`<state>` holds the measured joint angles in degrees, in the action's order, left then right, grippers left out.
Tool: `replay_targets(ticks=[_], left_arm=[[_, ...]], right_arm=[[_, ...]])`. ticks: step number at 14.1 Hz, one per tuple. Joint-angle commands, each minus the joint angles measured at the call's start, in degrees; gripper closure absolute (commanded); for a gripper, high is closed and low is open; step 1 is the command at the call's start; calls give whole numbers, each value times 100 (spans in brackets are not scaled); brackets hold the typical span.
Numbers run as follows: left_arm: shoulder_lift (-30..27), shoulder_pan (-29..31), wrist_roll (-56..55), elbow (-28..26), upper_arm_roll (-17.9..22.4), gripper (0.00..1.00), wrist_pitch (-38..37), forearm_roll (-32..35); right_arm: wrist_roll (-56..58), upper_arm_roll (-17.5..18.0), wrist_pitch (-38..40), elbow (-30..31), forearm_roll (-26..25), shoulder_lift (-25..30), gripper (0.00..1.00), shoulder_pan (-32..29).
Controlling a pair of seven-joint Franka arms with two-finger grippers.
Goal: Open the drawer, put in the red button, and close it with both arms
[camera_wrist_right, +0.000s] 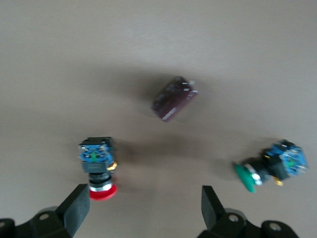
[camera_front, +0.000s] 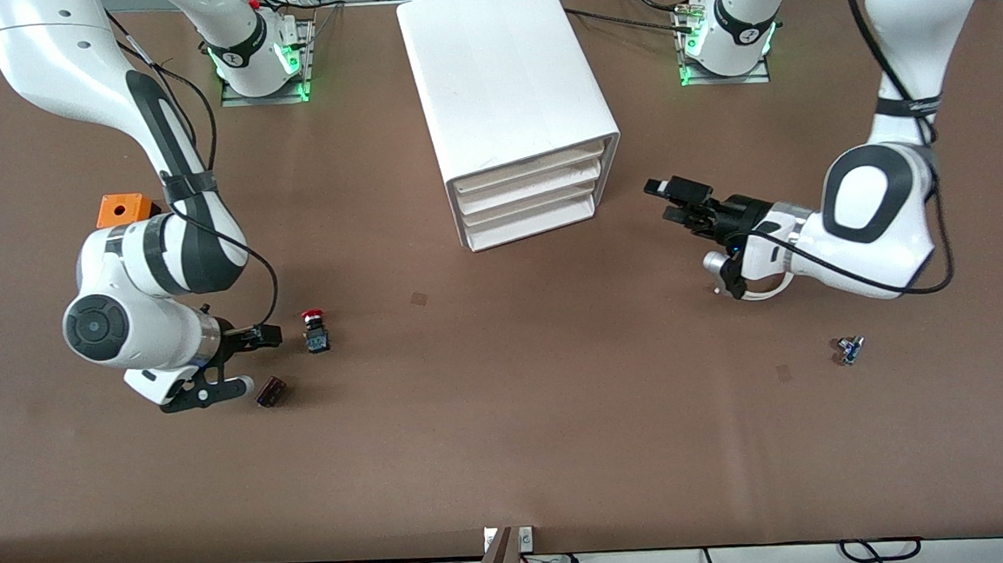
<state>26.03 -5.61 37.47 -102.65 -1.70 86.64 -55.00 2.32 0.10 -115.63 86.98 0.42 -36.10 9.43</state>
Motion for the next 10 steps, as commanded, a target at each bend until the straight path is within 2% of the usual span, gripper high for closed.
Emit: replay_targets(ticks=[1, 2, 3, 4, 7, 10], left_arm=[[-195, -159, 1014, -904, -128, 0, 755, -825], [-169, -177, 1156, -1072, -233, 0, 949, -1080], [-108, -186, 1322, -1195, -435, 9, 1090, -1213], [-12, -177, 1585, -1257, -567, 26, 1101, -1215], [349, -186, 2333, -1275, -603, 29, 1110, -1319], [394, -247, 2616, -1512, -612, 33, 1110, -1496]], right_arm=[[14, 25, -29, -146, 98, -178, 0, 199], [14, 86, -108, -146, 107, -239, 0, 199], [75, 156, -143, -146, 98, -283, 0, 190], [189, 166, -152, -146, 90, -362, 0, 199], [523, 175, -249, -137, 98, -529, 0, 251], [532, 175, -196, -93, 98, -626, 0, 287]])
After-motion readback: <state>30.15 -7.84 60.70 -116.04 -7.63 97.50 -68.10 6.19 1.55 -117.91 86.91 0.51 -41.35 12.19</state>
